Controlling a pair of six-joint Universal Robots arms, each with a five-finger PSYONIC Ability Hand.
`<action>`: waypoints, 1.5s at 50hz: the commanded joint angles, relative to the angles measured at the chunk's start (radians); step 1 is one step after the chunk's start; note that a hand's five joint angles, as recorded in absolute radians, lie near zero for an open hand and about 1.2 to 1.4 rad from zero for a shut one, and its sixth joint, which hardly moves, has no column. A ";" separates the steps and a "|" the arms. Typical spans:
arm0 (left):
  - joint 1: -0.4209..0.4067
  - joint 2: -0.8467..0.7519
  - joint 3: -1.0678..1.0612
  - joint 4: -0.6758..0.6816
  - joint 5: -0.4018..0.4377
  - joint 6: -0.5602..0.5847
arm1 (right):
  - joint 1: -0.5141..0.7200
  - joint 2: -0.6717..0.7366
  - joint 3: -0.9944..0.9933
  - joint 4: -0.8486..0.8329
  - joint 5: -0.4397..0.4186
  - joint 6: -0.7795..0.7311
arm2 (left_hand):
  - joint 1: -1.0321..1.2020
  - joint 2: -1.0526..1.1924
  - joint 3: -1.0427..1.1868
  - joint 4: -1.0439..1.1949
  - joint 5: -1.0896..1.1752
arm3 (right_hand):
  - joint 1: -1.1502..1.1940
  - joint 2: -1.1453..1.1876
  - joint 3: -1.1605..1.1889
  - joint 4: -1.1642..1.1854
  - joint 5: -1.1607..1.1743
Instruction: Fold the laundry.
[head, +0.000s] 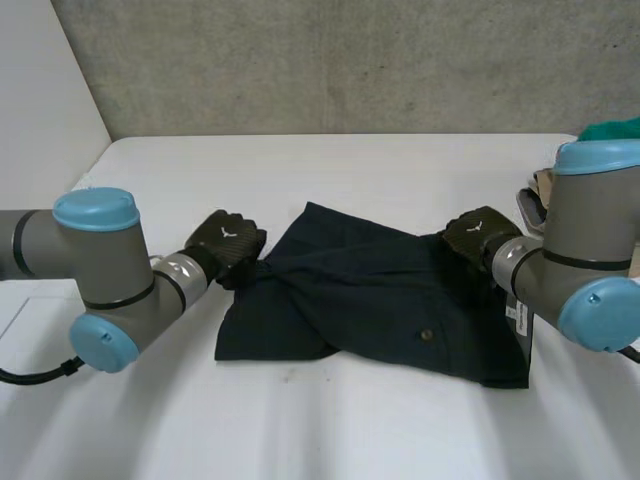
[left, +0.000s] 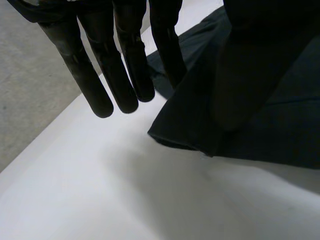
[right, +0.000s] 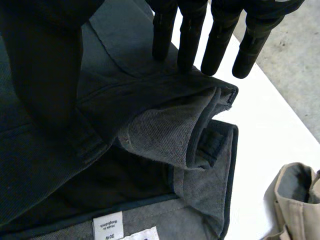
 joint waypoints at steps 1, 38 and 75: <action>-0.011 -0.024 0.013 0.002 0.031 -0.004 | 0.000 0.031 -0.015 -0.001 0.006 -0.013 | 0.241 0.244 0.246 0.249 0.256 | 0.042 0.038 0.043 0.067 0.086; -0.026 0.218 0.447 0.635 -0.270 -0.162 | 0.003 -0.051 -0.465 -0.977 0.063 0.213 | 0.525 0.529 0.530 0.533 0.540 | 0.963 0.959 0.964 0.988 1.007; -0.100 0.336 -0.308 0.232 -0.211 -0.146 | -0.002 0.039 -0.040 -0.153 -0.046 0.179 | 0.525 0.529 0.530 0.533 0.540 | 0.571 0.567 0.572 0.596 0.615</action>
